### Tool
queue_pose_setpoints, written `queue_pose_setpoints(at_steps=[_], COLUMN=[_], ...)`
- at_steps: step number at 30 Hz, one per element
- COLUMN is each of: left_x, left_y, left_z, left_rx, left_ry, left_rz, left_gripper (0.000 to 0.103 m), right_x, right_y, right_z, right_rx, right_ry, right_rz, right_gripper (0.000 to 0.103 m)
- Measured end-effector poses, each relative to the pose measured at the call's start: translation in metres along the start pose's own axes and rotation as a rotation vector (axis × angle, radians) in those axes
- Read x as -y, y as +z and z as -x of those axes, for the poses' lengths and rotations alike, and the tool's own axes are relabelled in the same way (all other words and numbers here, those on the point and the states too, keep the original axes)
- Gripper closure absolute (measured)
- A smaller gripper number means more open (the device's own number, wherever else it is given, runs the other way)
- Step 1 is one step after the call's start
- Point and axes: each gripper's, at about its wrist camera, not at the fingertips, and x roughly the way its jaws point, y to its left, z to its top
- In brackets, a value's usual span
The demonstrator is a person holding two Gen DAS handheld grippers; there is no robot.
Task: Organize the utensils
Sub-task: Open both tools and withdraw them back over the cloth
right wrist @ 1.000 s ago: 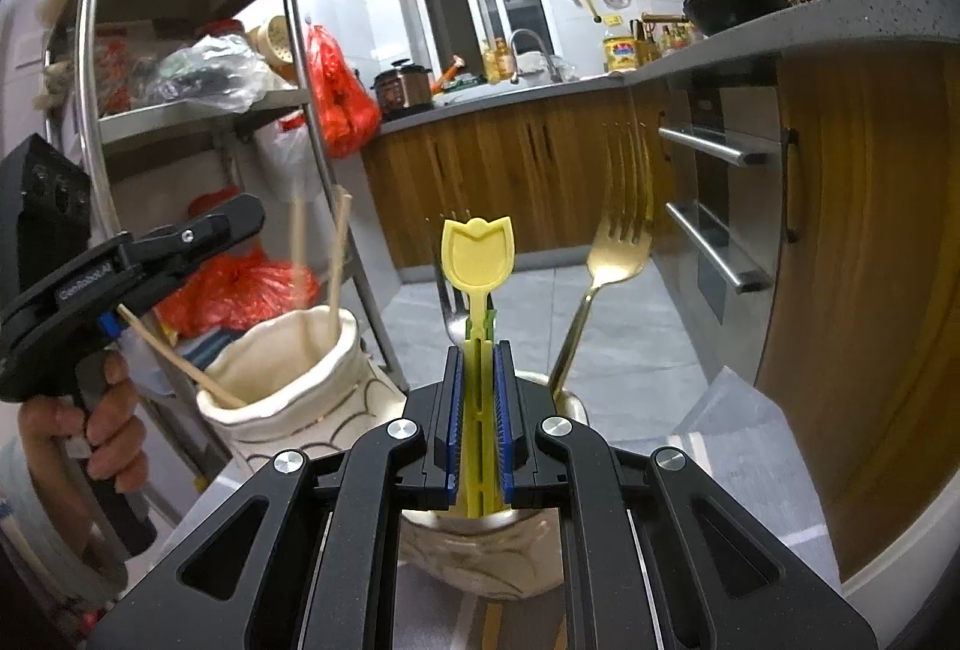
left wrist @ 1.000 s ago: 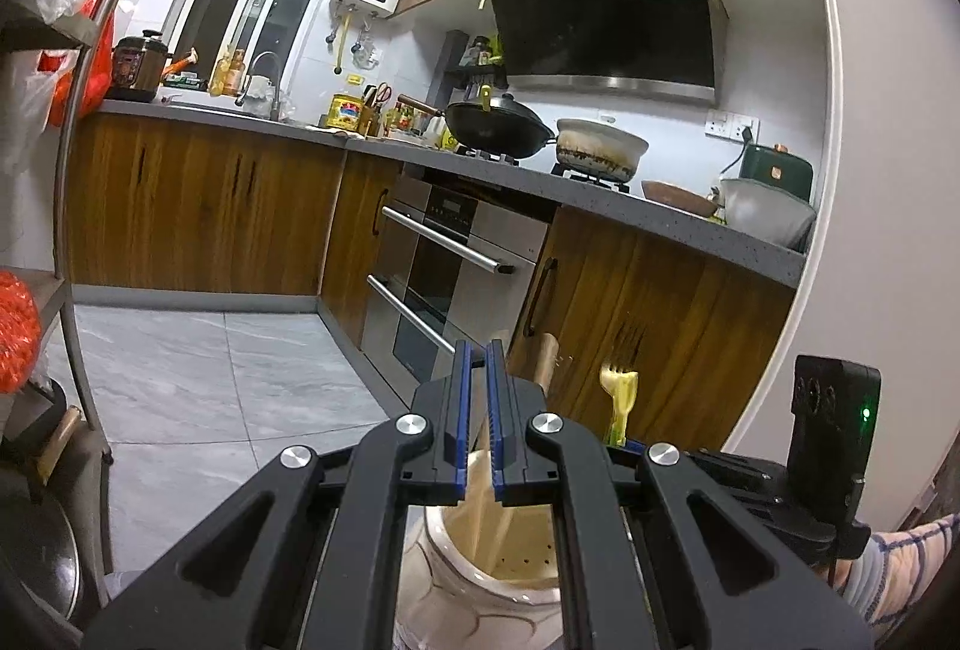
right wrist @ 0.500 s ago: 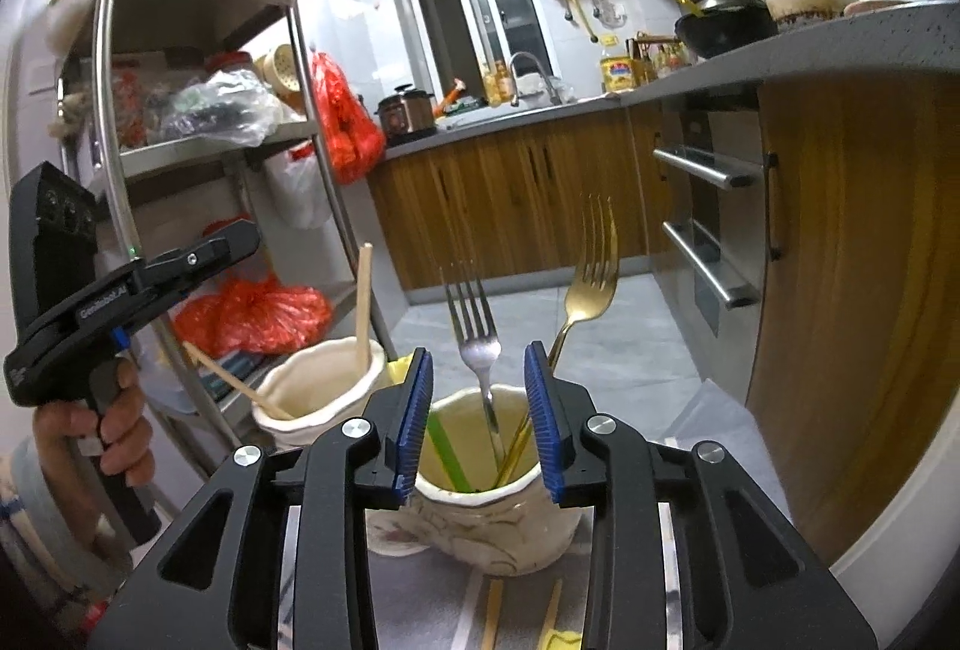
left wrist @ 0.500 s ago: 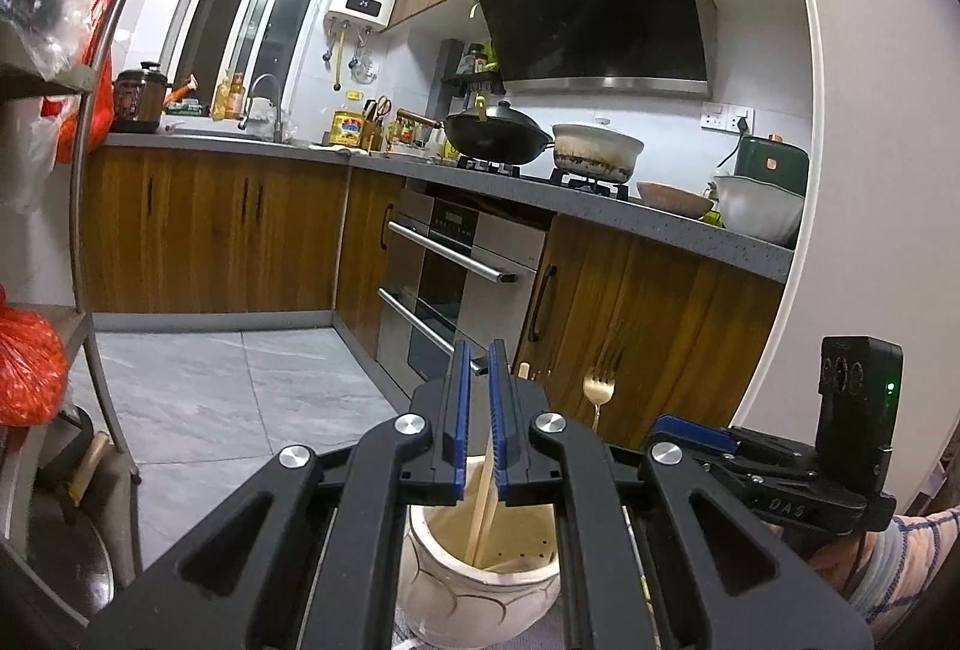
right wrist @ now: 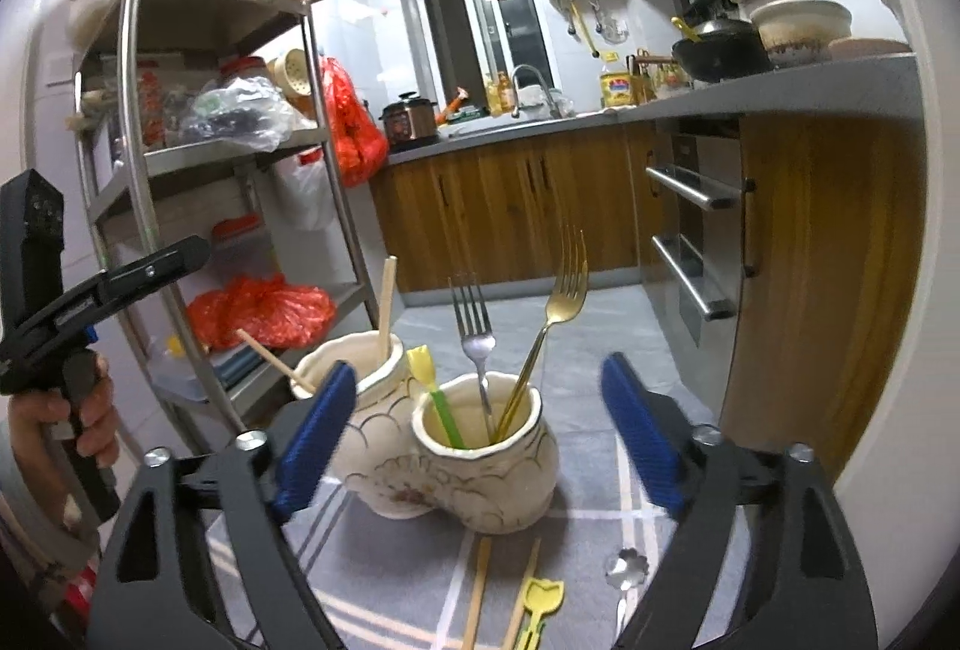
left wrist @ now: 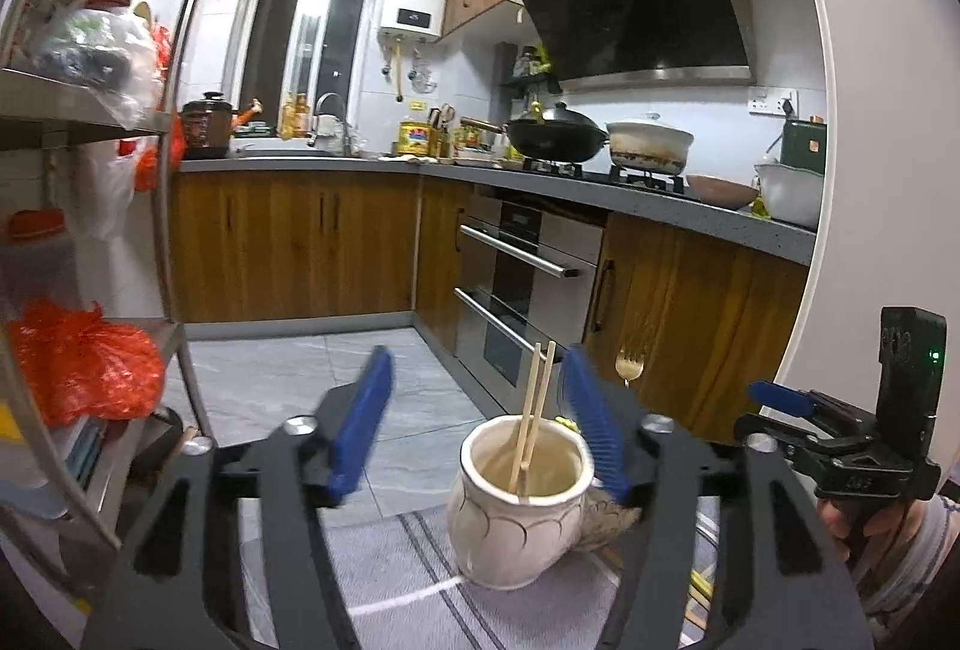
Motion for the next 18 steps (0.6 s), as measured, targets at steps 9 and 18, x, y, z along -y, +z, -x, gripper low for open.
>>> queue_pose_setpoints(at_steps=[9, 18], left_x=[0.019, 0.043], left_y=[-0.013, -0.032], left_z=[0.033, 0.045], left_rx=[0.013, -0.031], left_ry=[0.074, 0.074], left_rz=[-0.012, -0.002], left_gripper=[0.006, 0.006], right_x=[-0.006, 0.001], right_y=[-0.008, -0.024], right_z=[0.029, 0.049], right_rx=[0.0, -0.04], right_ry=[-0.05, -0.069], right_rz=[0.062, 0.086], right_gripper=[0.005, 0.005])
